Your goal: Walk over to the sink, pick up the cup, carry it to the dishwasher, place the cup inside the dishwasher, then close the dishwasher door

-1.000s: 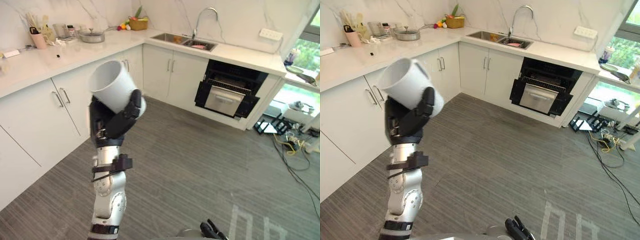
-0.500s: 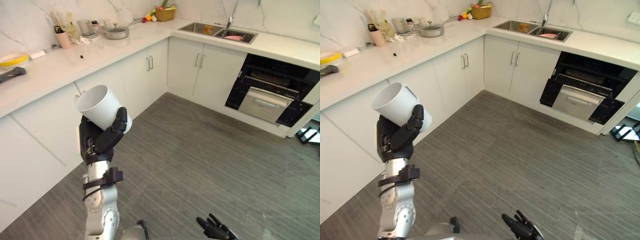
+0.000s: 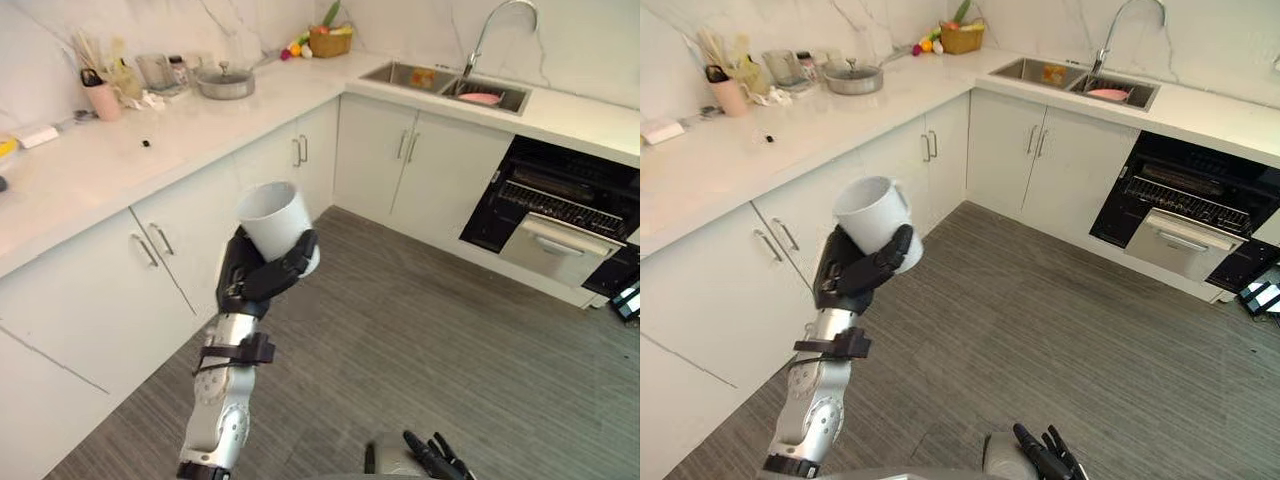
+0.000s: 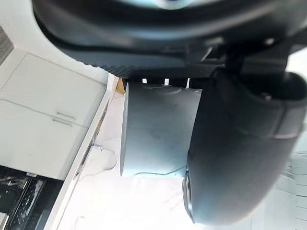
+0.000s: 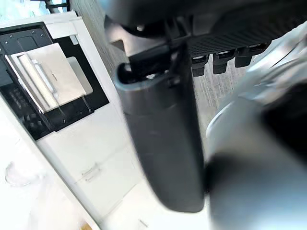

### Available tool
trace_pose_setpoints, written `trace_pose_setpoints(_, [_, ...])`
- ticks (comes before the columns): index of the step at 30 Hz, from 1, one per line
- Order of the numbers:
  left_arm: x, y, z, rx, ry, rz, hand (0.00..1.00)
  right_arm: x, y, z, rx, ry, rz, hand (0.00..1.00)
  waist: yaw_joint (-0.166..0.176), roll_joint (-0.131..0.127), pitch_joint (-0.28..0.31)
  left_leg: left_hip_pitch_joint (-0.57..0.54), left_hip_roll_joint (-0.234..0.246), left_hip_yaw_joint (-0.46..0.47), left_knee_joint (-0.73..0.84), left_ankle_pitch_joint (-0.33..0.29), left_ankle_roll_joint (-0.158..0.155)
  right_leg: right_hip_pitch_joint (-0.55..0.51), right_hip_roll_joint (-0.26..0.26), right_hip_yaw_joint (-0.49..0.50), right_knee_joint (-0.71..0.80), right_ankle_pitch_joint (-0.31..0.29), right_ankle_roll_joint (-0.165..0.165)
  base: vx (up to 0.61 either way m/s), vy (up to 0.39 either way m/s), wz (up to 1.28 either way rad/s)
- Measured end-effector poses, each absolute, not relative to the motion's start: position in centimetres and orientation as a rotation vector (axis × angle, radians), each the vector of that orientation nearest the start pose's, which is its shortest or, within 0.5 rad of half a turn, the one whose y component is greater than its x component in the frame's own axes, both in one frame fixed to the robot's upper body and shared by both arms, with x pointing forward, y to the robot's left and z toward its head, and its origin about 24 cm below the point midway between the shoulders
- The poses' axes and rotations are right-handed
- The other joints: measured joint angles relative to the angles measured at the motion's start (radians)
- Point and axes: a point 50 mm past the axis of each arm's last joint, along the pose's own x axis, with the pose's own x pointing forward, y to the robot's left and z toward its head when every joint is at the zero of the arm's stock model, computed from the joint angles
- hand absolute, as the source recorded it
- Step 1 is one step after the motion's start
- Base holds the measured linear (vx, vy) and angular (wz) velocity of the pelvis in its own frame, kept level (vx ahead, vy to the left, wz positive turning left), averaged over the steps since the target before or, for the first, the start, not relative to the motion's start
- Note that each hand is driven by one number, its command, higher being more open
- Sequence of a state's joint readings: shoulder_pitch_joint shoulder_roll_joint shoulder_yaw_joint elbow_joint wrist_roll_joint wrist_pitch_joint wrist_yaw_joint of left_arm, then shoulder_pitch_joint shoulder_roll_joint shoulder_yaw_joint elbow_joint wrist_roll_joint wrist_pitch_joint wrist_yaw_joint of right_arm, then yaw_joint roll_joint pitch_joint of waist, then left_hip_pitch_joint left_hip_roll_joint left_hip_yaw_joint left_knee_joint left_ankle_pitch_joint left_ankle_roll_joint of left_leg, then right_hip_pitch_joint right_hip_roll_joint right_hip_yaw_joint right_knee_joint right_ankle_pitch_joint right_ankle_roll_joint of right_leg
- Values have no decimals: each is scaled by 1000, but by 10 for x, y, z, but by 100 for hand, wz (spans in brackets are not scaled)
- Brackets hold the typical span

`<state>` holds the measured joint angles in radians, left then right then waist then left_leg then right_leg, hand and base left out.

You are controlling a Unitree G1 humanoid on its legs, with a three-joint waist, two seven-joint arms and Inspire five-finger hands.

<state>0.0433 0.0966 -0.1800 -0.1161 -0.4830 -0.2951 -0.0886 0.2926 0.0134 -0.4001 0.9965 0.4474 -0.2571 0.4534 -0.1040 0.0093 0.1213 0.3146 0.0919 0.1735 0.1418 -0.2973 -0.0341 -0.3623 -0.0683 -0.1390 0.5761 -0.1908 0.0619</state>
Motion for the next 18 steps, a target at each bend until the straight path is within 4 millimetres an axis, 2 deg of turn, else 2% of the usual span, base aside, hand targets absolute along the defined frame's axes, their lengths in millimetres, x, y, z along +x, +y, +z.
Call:
trace_pose_setpoints(1, [237, 131, 82, -408, -327, -214, 0, 35, -200, -152, 624, 753, -363, 100, 5, -12, -9, 36, 21, 42, 31, -27, -46, 23, 42, -3, -217, 129, -68, 669, -252, -55])
trace_pose_setpoints(2, [237, 132, 81, -404, -324, -209, 0, 32, -198, -150, 597, 764, -345, 100, 4, -37, -26, 75, 24, 78, 70, -56, -95, 39, 48, 4, -295, 351, -95, 688, -249, -65])
trace_pose_setpoints(3, [236, 132, 77, -420, -311, -197, 0, 36, -202, -150, 571, 771, -342, 100, 6, 4, -27, 93, 59, 95, 87, -63, -105, 35, 89, -8, -249, 320, -105, 661, -217, -54])
trace_pose_setpoints(4, [235, 131, 76, -431, -302, -190, 0, 42, -204, -149, 560, 765, -346, 100, 0, 18, -31, 87, 78, 110, 116, -40, -119, 34, 103, -25, -224, 279, -128, 582, -199, -60])
trace_pose_setpoints(5, [235, 127, 76, -438, -304, -203, 0, 53, -207, -146, 527, 740, -357, 100, -2, 18, -29, 87, 77, 123, 151, 38, -105, 16, 110, -18, -153, 204, -136, 665, -256, -44])
trace_pose_setpoints(7, [234, 124, 76, -440, -304, -214, 0, 60, -208, -143, 501, 728, -364, 100, -9, 19, -29, 86, 87, 110, 220, 101, -103, 27, 123, -13, -96, 128, -145, 518, -218, -35])
trace_pose_setpoints(8, [232, 123, 74, -445, -301, -214, 0, 66, -207, -141, 490, 720, -378, 100, -7, 32, -21, 72, 116, 75, 346, 165, -103, 70, 160, 1, -81, 83, -157, 458, -154, -59])
trace_pose_setpoints(9, [228, 124, 72, -455, -293, -201, 0, 69, -206, -139, 477, 711, -394, 100, -2, 46, -21, 1, 152, 26, 541, 306, -99, 126, 201, 24, -95, 44, -166, 439, -125, -64])
trace_pose_setpoints(10, [226, 123, 71, -461, -290, -196, 0, 71, -206, -137, 467, 701, -404, 100, 2, 46, -21, -55, 164, -7, 649, 414, -89, 154, 215, 37, -108, 27, -172, 403, -83, -54])
trace_pose_setpoints(11, [222, 121, 70, -476, -286, -194, 0, 75, -208, -132, 445, 676, -423, 100, 7, 60, -21, -199, 198, -56, 882, 461, -79, 208, 248, 50, -149, 10, -195, 373, -69, -52])
trace_pose_setpoints(12, [218, 122, 68, -489, -283, -182, 0, 79, -211, -129, 423, 651, -447, 100, 17, 59, -11, -330, 206, -65, 1048, 360, -48, 274, 270, 82, -190, 5, -209, 431, -67, -58])
trace_pose_setpoints(13, [216, 123, 66, -488, -276, -179, 0, 81, -212, -127, 405, 635, -463, 100, 28, 56, -8, -384, 194, -65, 1080, 305, -20, 305, 275, 103, -218, 9, -222, 356, -43, -83])
trace_pose_setpoints(14, [212, 126, 62, -475, -259, -176, 0, 84, -218, -123, 371, 599, -489, 100, 45, 48, -3, -463, 162, -55, 1057, 195, 21, 375, 276, 152, -269, 11, -231, 392, 7, -102])
trace_pose_setpoints(15, [210, 129, 60, -462, -249, -176, 0, 92, -225, -115, 342, 550, -506, 100, 60, 49, -4, -517, 136, -23, 949, 109, 22, 431, 272, 205, -305, 8, -236, 343, 38, -107])
trace_pose_setpoints(16, [209, 131, 59, -451, -249, -178, 0, 98, -229, -110, 327, 516, -511, 100, 62, 49, -4, -534, 119, -10, 862, 75, 24, 451, 269, 232, -317, 4, -236, 561, 114, -112])
trace_pose_setpoints(17, [208, 135, 59, -439, -255, -174, 0, 111, -235, -95, 298, 434, -513, 100, 63, 44, -4, -550, 76, 3, 654, 40, 24, 473, 258, 284, -319, -4, -220, 597, 163, -123])
trace_pose_setpoints(18, [206, 137, 60, -436, -257, -164, 0, 126, -242, -78, 260, 336, -505, 100, 63, 43, -6, -543, 13, -41, 389, 54, 9, 483, 242, 345, -316, -14, -211, 613, 192, -133])
